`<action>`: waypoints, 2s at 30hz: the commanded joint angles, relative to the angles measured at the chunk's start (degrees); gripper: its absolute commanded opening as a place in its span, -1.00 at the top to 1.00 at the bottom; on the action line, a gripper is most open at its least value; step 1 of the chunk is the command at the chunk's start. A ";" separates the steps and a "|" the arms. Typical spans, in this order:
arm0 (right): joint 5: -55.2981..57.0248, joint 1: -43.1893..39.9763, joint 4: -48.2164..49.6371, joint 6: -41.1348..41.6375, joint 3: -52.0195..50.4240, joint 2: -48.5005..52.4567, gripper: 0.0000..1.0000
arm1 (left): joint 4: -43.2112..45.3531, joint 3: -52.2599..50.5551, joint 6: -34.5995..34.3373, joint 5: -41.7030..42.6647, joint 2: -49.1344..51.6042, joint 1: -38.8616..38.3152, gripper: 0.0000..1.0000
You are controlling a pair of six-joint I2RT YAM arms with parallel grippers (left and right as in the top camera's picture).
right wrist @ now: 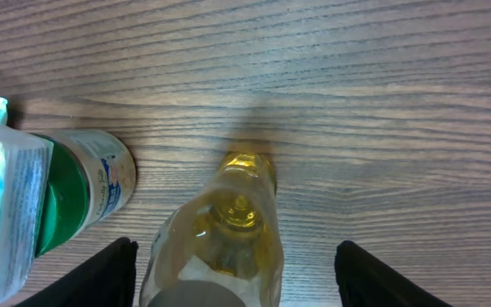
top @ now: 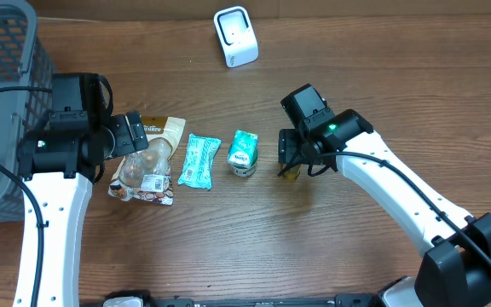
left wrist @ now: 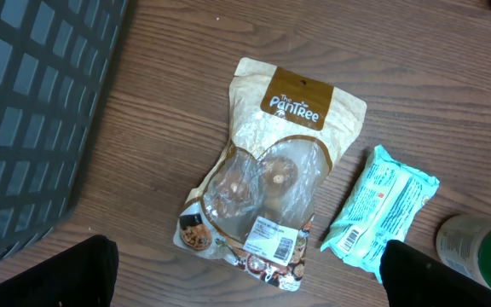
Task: Scan the item barcode
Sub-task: 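Lower the right gripper around the bottle and close on it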
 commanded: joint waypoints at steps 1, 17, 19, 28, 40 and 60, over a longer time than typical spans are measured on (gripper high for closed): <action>0.07 0.17 0.20 0.20 -0.37 0.13 -0.37 | 0.07 0.79 -0.61 0.04 0.31 -0.50 -0.99; 0.04 0.17 2.47 -0.22 -0.37 0.13 -0.31 | 0.07 0.79 -0.61 0.04 0.31 -0.50 -0.99; 0.04 0.17 2.60 -0.22 -0.37 0.13 -0.30 | 0.09 0.79 -0.61 0.04 0.31 -0.50 -0.99; 0.04 0.17 1.51 -0.20 -1.01 0.15 -0.25 | 0.07 0.79 -0.61 0.04 0.31 -0.50 -0.99; -1.09 0.17 0.81 -0.17 -1.01 0.15 -0.05 | 0.07 0.79 -0.61 0.04 0.31 -0.50 -0.99; -1.60 0.17 0.35 -0.20 -1.01 0.15 -0.04 | 0.09 0.79 -0.61 0.04 0.31 -0.50 -0.99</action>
